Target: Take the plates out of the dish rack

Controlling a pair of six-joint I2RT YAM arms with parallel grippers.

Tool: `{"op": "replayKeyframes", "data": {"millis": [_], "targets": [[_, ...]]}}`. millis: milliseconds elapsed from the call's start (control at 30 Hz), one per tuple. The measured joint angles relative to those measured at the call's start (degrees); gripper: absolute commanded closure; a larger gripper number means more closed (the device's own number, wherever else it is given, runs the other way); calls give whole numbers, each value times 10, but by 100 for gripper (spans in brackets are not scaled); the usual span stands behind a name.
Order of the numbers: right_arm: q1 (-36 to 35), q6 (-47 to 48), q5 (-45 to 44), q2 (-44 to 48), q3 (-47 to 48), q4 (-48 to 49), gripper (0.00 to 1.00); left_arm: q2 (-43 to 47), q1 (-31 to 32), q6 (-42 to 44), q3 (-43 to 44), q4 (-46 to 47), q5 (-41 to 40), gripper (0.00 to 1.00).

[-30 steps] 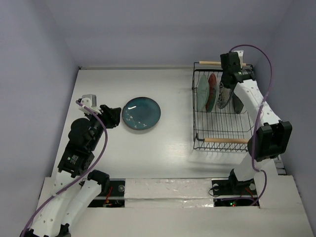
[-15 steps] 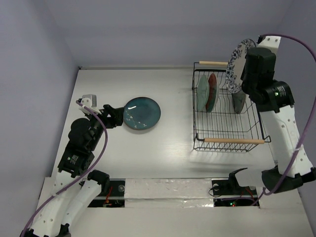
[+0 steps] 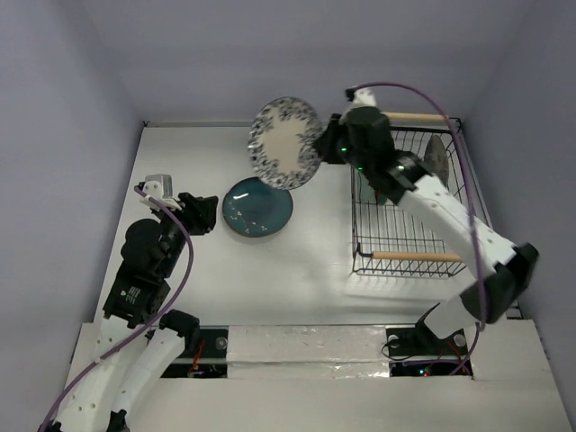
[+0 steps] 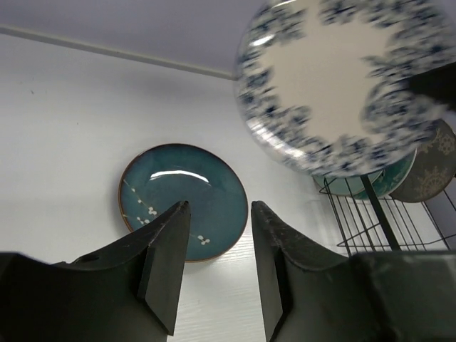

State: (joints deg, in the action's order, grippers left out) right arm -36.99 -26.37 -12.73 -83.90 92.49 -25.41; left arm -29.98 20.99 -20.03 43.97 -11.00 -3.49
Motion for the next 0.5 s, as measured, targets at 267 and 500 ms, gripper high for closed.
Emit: {"op": "replayKeyframes", "data": {"millis": [267,500], "targets": [[-60,-118,97,-189,-18,96,100,2,0,0,0,0,-5,62],[-58,-178,94,-243,-55,139,100,2,0,0,0,0,-5,60]]}}
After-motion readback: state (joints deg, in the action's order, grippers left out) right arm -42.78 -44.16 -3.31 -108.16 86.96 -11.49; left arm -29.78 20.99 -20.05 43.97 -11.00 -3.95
